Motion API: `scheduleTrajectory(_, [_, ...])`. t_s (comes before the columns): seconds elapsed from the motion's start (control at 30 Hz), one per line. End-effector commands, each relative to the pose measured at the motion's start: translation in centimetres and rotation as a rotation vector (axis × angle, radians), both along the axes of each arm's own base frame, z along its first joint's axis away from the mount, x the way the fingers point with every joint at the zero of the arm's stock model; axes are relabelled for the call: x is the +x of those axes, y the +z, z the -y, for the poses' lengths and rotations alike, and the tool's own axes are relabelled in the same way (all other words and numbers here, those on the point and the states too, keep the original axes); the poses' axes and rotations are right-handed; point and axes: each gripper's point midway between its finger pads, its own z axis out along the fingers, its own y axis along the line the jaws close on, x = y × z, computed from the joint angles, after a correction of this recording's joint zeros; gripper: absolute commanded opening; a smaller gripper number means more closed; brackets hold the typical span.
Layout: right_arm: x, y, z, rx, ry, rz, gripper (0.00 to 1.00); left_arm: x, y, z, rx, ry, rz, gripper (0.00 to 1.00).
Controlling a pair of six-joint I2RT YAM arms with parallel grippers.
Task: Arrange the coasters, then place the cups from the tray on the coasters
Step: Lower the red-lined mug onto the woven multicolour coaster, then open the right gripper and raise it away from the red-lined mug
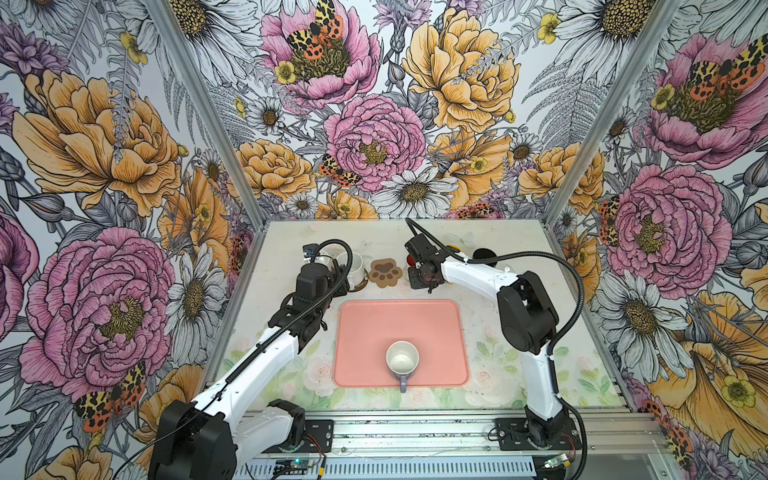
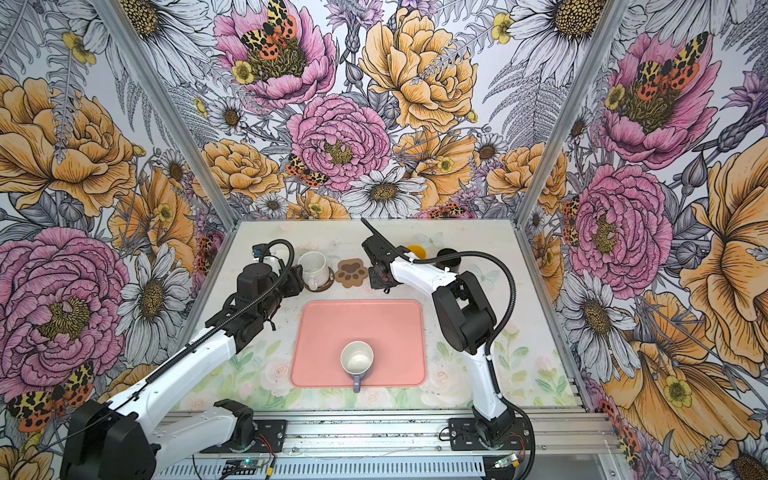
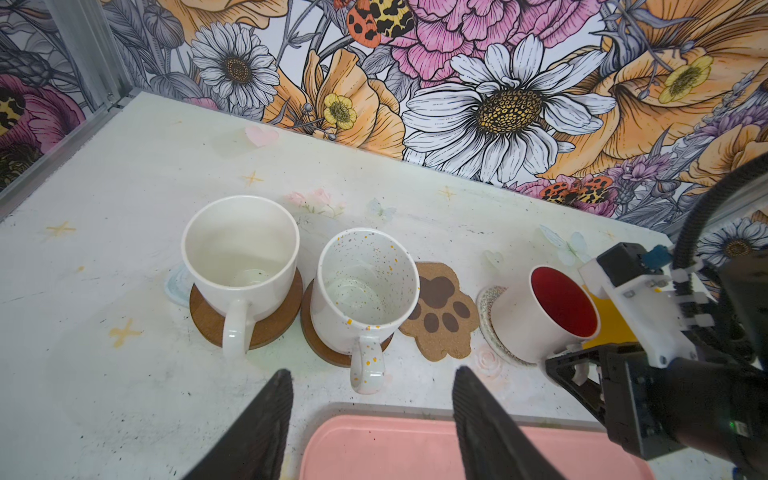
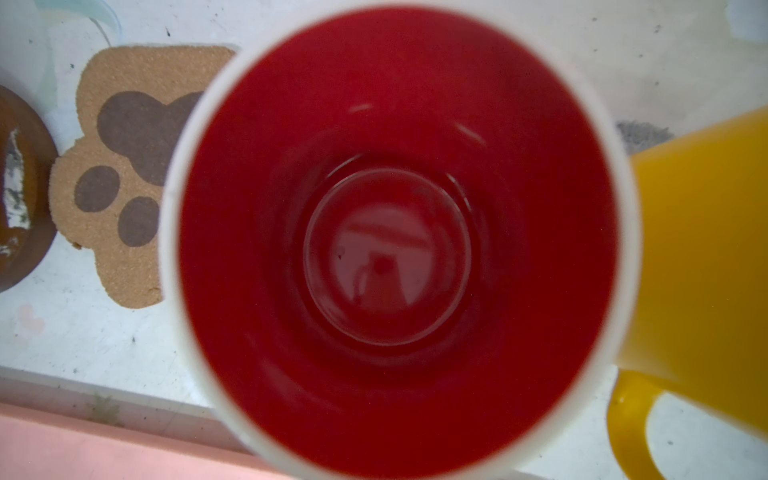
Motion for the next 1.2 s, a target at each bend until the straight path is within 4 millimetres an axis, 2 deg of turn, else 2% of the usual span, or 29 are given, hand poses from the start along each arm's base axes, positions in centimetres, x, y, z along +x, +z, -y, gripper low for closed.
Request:
scheduleTrajectory(0.0, [1.8,1.1,-0.7,0.033,-0.017,0.067,0.00,-0.3,0.4,-0.4,0.000,0.001,0.013,0.63])
scheduleTrajectory(0.43, [1.1,0.8,-0.1,0.026,-0.032,0.055,0.00,-0.6,0.7,-0.5,-0.006,0.003,0.022,0.63])
scheduleTrajectory(0.67, [0.9,1.1,0.1,0.028,-0.040,0.058,0.20,-0.6,0.8,-0.6,-0.009,0.005,0.023,0.63])
scheduleTrajectory(0.9, [0.6,1.5,0.2,0.031,-0.043,0.061,0.35,-0.7,0.9,-0.6,-0.013,0.004,0.026,0.63])
scheduleTrajectory(1.17, [0.0,3.7,0.3,0.054,-0.040,0.093,0.47,-0.9,1.1,-0.7,-0.016,0.006,0.033,0.63])
